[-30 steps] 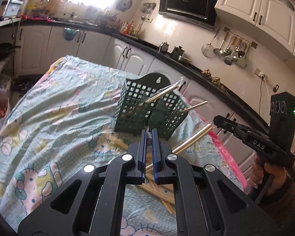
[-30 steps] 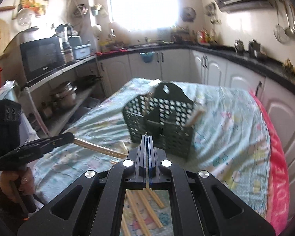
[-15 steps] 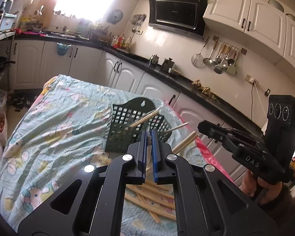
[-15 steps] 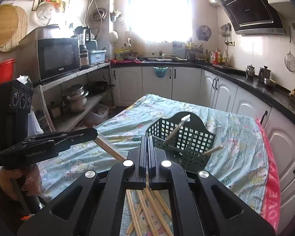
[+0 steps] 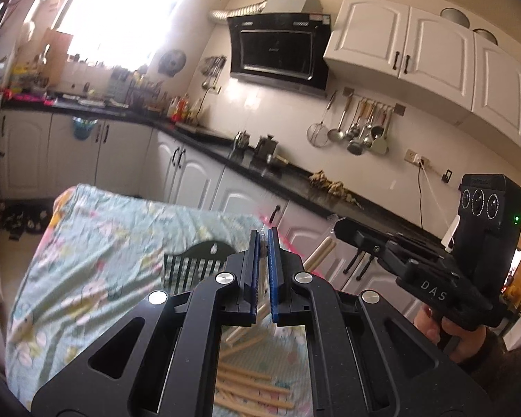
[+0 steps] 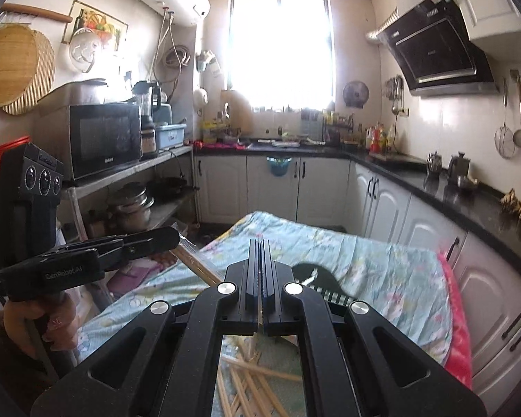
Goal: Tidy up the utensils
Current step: 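Carry the chopsticks in the left tool into the caddy while the right tool inserts its chopsticks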
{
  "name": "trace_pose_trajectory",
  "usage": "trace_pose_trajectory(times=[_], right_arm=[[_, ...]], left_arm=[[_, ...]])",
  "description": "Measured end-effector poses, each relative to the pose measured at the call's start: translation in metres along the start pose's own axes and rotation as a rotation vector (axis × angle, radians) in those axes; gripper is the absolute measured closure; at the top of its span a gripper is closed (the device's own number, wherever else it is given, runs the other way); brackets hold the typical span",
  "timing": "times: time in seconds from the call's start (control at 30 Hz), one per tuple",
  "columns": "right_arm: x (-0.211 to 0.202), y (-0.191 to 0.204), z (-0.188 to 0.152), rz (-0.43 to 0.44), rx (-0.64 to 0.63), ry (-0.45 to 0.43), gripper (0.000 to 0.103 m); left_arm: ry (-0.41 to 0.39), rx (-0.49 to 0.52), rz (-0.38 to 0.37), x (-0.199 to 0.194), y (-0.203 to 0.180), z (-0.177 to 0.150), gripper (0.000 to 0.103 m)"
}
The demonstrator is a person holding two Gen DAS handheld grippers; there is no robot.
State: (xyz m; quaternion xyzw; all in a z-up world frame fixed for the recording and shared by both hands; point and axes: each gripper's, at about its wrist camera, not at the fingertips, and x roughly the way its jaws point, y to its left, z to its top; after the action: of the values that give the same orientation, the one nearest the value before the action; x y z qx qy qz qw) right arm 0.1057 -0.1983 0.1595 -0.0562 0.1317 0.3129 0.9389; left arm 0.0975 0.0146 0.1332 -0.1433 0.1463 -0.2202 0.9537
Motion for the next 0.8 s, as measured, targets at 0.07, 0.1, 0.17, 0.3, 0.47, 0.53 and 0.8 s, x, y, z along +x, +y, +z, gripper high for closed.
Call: trace_pose_trajectory(times=[0.07, 0.1, 0.17, 0.3, 0.47, 0.53, 0.8], right_arm=[[-0.001, -0.003, 0.008, -0.002, -0.001, -0.008, 0.102], [-0.001, -0.005, 0.015, -0.002, 0.002, -0.014, 0.102], [-0.002, -0.01, 0.026, -0.006, 0.006, -0.025, 0.102], [-0.001, -0.021, 0.052, -0.031, 0.016, -0.053, 0.102], [0.001, -0.035, 0.08, -0.067, 0.014, -0.083, 0.102], [0.001, -0.042, 0.092, -0.079, 0.018, -0.095, 0.102], [0.009, -0.07, 0.119, -0.131, 0.04, -0.121, 0.102]], left_arm=[[-0.016, 0.021, -0.006, 0.0, -0.007, 0.012, 0.101], [-0.022, 0.027, -0.013, 0.001, -0.01, 0.018, 0.101], [-0.032, 0.026, -0.023, 0.002, -0.014, 0.029, 0.101], [-0.06, 0.034, -0.035, 0.009, -0.02, 0.054, 0.101], [-0.09, 0.046, -0.046, 0.021, -0.026, 0.083, 0.101], [-0.099, 0.047, -0.052, 0.027, -0.029, 0.093, 0.101], [-0.095, 0.075, -0.034, 0.054, -0.031, 0.116, 0.101]])
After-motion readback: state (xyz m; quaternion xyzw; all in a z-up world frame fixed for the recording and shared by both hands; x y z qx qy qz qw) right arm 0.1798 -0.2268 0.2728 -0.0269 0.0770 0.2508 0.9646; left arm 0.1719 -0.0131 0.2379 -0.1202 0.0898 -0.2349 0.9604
